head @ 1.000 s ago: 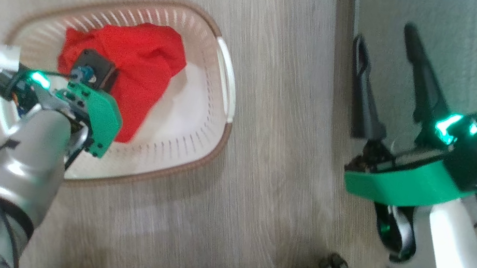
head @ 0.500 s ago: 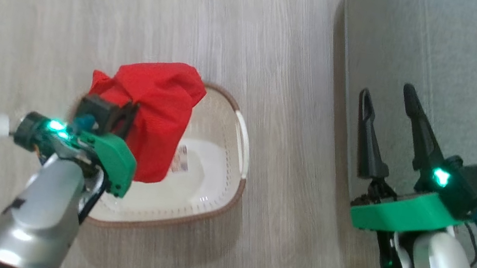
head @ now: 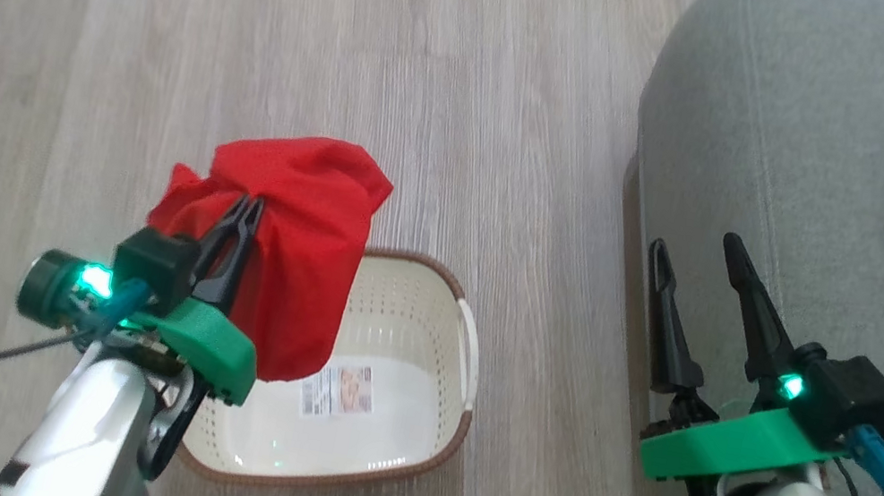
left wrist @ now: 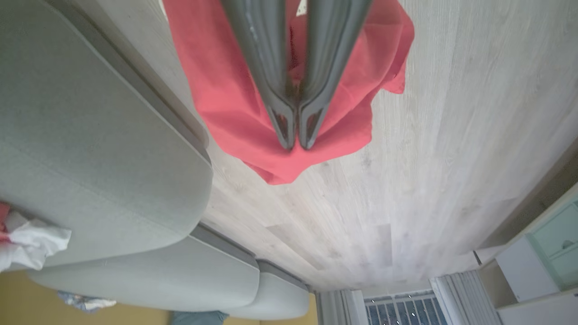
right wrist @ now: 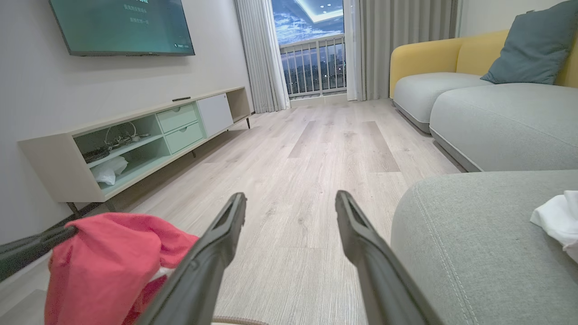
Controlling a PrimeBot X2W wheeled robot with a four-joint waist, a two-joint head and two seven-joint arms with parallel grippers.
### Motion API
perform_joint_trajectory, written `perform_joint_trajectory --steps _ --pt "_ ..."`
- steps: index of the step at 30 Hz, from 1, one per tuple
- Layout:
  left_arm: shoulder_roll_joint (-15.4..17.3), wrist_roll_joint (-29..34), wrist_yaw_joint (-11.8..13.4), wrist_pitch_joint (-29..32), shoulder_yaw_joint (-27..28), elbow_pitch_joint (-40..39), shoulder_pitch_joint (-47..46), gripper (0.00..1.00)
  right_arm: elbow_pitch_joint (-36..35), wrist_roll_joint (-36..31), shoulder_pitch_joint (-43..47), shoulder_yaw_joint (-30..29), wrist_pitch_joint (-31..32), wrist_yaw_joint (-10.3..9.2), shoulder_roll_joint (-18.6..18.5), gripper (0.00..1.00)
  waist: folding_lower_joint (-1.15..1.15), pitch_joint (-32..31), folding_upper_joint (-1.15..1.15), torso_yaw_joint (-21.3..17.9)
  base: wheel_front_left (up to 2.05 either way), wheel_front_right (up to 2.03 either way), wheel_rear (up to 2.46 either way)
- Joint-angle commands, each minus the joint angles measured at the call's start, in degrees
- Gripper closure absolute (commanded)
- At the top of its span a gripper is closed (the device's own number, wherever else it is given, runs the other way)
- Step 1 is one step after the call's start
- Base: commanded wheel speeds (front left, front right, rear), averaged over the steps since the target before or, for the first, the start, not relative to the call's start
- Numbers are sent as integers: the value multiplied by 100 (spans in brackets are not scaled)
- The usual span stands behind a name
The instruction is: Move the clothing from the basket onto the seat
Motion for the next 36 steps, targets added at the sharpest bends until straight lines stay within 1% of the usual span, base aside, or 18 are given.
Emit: perform_joint_trajectory --steps 1,7,13,20,30,31,32,33,36 --pt "26 64 4 -79 275 -357 -95 100 -159 33 -25 142 -37 -1 -46 0 1 -172 -1 40 0 0 0" --pt "-165 73 -96 -80 651 -1393 366 100 -112 135 154 138 -37 -1 -142 0 1 -505 -1 77 0 0 0" --pt "-328 49 -166 -80 895 -1936 699 100 -179 215 311 19 -37 -1 -154 0 1 -645 -1 144 0 0 0" --pt "-381 50 -268 -80 883 -2215 960 100 -214 212 404 -42 -37 -1 -119 0 1 -650 -1 237 0 0 0" --pt "-388 -47 -325 -80 911 -2420 889 100 -216 213 357 5 -37 -1 -117 0 1 -655 -1 293 0 0 0" --pt "-388 -73 -343 -80 905 -2450 874 100 -219 218 351 19 -37 -1 -120 0 1 -658 -1 290 0 0 0" --pt "-388 -84 -437 -80 851 -2511 829 100 -221 227 338 41 -37 -1 -133 0 1 -663 -1 283 0 0 0" --pt "-389 -42 -479 -80 832 -2536 800 100 -225 225 327 55 -37 -1 -144 0 1 -659 -1 277 0 0 0" --pt "-389 46 -565 -80 812 -2603 683 100 -257 202 284 146 -37 -1 -196 0 1 -649 -1 260 0 0 0"
